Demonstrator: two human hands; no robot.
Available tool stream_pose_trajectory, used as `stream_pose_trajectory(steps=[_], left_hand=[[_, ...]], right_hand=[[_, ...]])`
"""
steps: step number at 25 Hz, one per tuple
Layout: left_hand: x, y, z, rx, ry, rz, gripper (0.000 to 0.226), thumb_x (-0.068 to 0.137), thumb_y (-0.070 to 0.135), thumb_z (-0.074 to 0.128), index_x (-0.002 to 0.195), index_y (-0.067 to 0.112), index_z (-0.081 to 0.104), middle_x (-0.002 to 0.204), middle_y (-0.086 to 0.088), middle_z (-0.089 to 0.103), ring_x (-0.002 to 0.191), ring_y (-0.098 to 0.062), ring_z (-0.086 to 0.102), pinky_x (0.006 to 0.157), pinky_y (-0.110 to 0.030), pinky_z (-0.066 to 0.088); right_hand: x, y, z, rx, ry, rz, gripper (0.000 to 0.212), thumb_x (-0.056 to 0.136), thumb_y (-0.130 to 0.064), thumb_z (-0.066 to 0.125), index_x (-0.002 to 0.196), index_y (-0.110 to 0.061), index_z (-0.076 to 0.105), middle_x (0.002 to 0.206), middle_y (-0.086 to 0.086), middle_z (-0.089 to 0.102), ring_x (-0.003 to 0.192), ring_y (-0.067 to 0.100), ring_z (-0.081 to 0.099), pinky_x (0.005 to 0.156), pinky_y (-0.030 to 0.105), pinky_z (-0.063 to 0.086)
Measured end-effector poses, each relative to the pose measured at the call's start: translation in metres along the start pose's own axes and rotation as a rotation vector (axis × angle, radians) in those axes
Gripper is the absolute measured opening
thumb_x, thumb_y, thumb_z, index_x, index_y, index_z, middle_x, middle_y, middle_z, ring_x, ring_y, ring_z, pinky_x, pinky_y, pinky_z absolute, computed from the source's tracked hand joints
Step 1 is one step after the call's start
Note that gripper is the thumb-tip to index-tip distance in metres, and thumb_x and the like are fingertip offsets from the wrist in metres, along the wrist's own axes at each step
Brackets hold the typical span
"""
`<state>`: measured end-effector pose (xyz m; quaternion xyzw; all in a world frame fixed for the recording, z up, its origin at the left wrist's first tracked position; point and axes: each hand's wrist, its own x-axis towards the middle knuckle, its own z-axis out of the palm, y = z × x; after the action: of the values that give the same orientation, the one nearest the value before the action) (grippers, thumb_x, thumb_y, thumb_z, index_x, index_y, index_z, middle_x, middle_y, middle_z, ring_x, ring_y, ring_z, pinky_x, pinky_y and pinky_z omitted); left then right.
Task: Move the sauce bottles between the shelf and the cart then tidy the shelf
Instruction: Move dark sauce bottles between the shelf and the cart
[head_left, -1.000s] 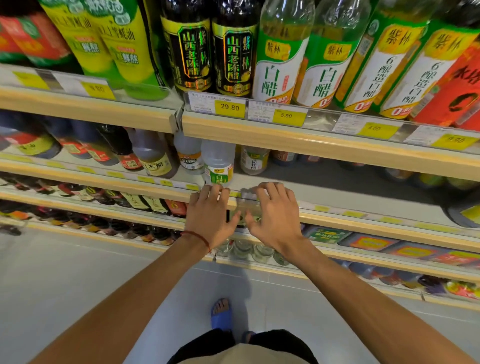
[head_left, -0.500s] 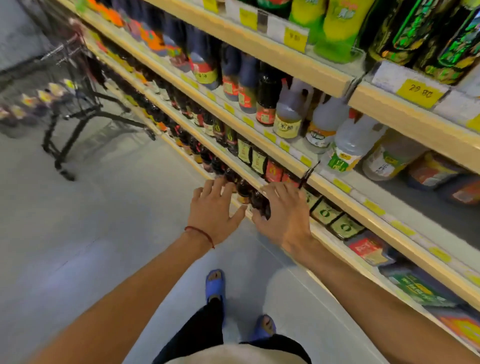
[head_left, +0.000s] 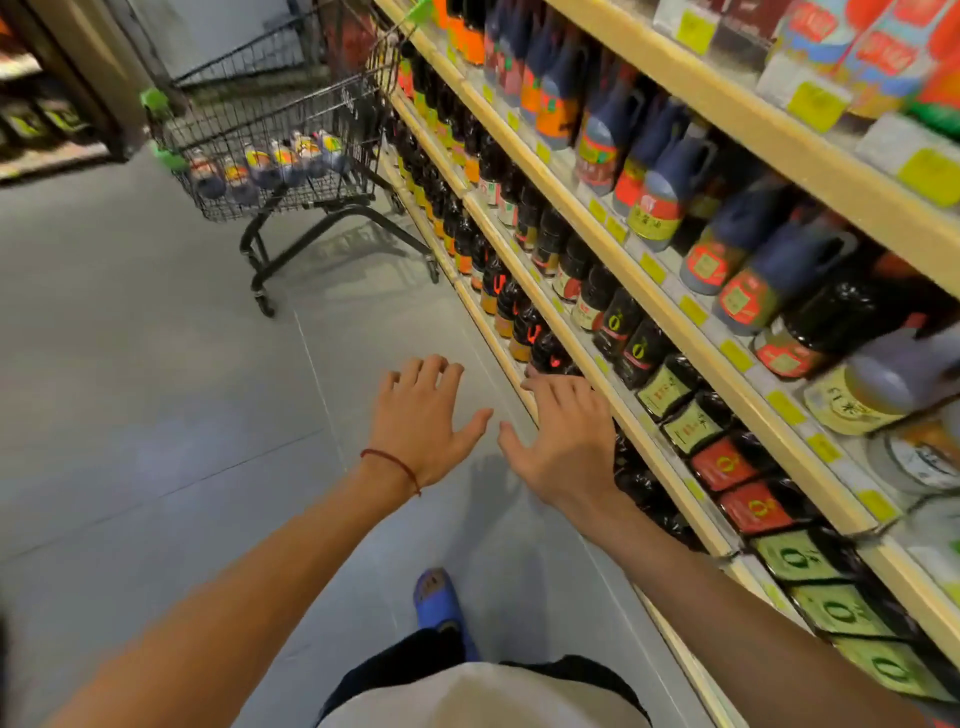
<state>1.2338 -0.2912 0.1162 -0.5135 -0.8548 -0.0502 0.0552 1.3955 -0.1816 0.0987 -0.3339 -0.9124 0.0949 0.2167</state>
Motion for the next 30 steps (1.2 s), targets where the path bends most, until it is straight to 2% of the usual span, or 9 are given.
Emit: stream_pose_trajectory(steps=[4,7,13,18,24,30], left_hand=[[0.042,-0.083,0.002,0.001,-0.007,-0.086,0.068,0.089,0.070,0.028,0.128,0.020,0.054,0.123,0.001,0.053,0.107,-0.022,0.051,0.087,-0.039,0.041],[0.077,-0.133,0.008,-0.010,-0.009,-0.127,0.066,0.089,0.069,0.030,0.125,0.020,0.055,0.119,0.001,0.054,0.104,-0.021,0.052,0.084,-0.038,0.039],[0.170,-0.217,0.037,-0.033,-0.017,-0.228,0.063,0.090,0.069,0.033,0.124,0.021,0.055,0.119,0.001,0.054,0.104,-0.021,0.052,0.085,-0.039,0.040],[0.262,-0.288,0.045,-0.023,-0.038,-0.368,0.064,0.089,0.070,0.033,0.126,0.022,0.055,0.120,0.002,0.053,0.106,-0.021,0.051,0.087,-0.038,0.039],[0.370,-0.371,0.047,-0.022,0.007,-0.491,0.061,0.090,0.068,0.036,0.124,0.022,0.054,0.118,0.001,0.053,0.107,-0.022,0.051,0.086,-0.039,0.040],[0.468,-0.486,0.071,-0.036,0.029,-0.502,0.060,0.088,0.068,0.036,0.122,0.022,0.054,0.118,0.001,0.052,0.105,-0.023,0.051,0.085,-0.039,0.042]], right_hand=[[0.075,-0.056,0.043,-0.015,0.002,-0.069,0.050,0.081,-0.050,0.066,0.116,-0.015,0.071,0.111,0.000,0.069,0.110,0.023,0.060,0.096,0.043,0.047],[0.133,-0.085,0.069,-0.047,-0.052,-0.096,0.052,0.081,-0.055,0.060,0.116,-0.018,0.071,0.112,-0.003,0.069,0.111,0.021,0.060,0.097,0.040,0.046],[0.264,-0.110,0.143,0.002,-0.139,-0.233,0.050,0.084,-0.055,0.059,0.120,-0.022,0.069,0.118,-0.003,0.068,0.120,0.023,0.057,0.102,0.040,0.036],[0.390,-0.130,0.197,0.067,-0.132,-0.290,0.046,0.081,-0.052,0.064,0.114,-0.021,0.072,0.113,-0.003,0.070,0.116,0.024,0.057,0.098,0.038,0.032],[0.537,-0.172,0.256,0.151,-0.157,-0.374,0.045,0.083,-0.054,0.058,0.111,-0.021,0.071,0.110,-0.004,0.069,0.114,0.024,0.058,0.098,0.046,0.042],[0.667,-0.227,0.326,0.172,-0.114,-0.386,0.046,0.082,-0.056,0.060,0.111,-0.022,0.071,0.110,-0.006,0.068,0.113,0.020,0.056,0.095,0.040,0.042]])
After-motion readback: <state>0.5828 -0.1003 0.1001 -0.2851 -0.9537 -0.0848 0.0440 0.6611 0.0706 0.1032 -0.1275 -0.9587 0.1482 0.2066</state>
